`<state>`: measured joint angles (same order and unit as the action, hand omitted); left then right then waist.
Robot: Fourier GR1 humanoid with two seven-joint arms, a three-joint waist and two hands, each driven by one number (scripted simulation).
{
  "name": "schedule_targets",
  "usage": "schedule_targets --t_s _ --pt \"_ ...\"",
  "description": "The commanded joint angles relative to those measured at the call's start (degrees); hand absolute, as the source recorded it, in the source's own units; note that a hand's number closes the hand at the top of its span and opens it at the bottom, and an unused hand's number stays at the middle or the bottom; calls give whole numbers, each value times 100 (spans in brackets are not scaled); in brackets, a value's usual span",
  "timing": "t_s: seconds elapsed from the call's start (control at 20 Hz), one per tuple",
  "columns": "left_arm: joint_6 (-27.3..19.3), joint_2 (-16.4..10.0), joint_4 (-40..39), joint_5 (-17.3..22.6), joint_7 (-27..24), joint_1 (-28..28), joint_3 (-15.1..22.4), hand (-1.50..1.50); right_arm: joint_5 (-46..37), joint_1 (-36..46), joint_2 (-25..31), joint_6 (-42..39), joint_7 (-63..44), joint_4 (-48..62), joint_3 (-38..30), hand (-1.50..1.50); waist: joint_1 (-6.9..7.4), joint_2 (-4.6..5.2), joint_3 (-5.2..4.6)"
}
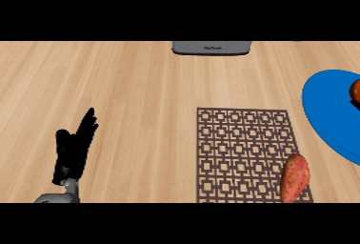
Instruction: Pick the tomato from the placemat and place it in the plate
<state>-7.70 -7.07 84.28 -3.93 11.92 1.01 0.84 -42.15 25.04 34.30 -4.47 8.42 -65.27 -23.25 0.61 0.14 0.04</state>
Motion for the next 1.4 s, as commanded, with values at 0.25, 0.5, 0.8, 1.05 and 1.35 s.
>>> schedule_targets --t_s 0.25,0.5,0.8,1.05,1.35 --pt "-34 -5 -38 -91 314 356 -31 0 -245 701 460 -245 911 2552 200 150 50 25 4" --pt "-37 121 129 -168 117 110 168 0 -596 1029 914 -849 1173 3742 460 -150 184 69 14" --pt "27 69 536 -142 268 -193 183 0 -307 1134 1130 -1060 2613 4248 288 -150 118 28 14" --pt "-23 121 135 -155 126 47 107 0 851 1413 786 -1517 3072 4324 -684 -150 8 7 14" --pt "258 -81 69 129 105 47 -135 0 1724 1644 1474 -2672 2992 5086 -1549 -150 97 51 16"
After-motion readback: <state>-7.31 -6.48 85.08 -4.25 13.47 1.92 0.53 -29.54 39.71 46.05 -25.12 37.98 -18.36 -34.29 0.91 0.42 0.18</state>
